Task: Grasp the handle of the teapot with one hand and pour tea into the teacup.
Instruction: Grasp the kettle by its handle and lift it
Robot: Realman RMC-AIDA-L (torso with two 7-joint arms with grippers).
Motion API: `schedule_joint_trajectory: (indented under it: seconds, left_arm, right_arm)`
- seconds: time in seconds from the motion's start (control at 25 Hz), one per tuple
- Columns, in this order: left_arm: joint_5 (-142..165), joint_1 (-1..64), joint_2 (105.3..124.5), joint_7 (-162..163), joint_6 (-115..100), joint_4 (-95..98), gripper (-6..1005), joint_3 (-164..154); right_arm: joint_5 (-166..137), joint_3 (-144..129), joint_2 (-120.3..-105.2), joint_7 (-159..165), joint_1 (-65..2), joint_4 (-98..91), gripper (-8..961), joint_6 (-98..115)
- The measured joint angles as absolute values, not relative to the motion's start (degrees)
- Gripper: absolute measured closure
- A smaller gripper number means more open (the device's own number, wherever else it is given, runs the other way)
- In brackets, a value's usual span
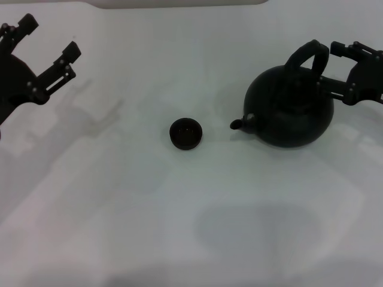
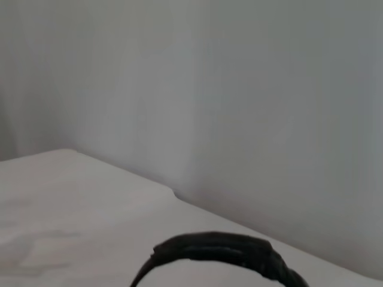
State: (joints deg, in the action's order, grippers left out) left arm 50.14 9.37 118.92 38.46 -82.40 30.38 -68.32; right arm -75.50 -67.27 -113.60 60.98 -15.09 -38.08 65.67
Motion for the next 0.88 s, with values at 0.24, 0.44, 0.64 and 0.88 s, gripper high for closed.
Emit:
schedule_joint_trajectory:
  seconds: [0.24, 0.44, 0.64, 0.88]
  left_arm:
    - [50.2, 11.1, 118.84, 38.4, -82.0, 28.6, 124, -68.2]
    - [50.1, 11.2, 118.82, 38.4, -82.0, 28.4, 123, -68.2]
    - [50.0, 11.2, 118.82, 38.4, -82.0, 28.4, 124, -68.2]
    - [50.0, 11.7, 118.76, 38.1, -82.0, 28.4, 123, -67.5]
  right_arm:
    - [-75.0, -66.9, -114.21, 60.6, -15.7, -38.4, 111, 63.7]
    - [-74.9, -66.5, -114.7, 60.5, -15.8, -38.5, 205, 62.2]
    - [-75.0, -66.4, -114.7, 60.5, -16.0, -38.5, 334, 61.6]
    - [-75.2, -66.7, -114.74, 60.4, -16.3, -38.0, 365, 59.5]
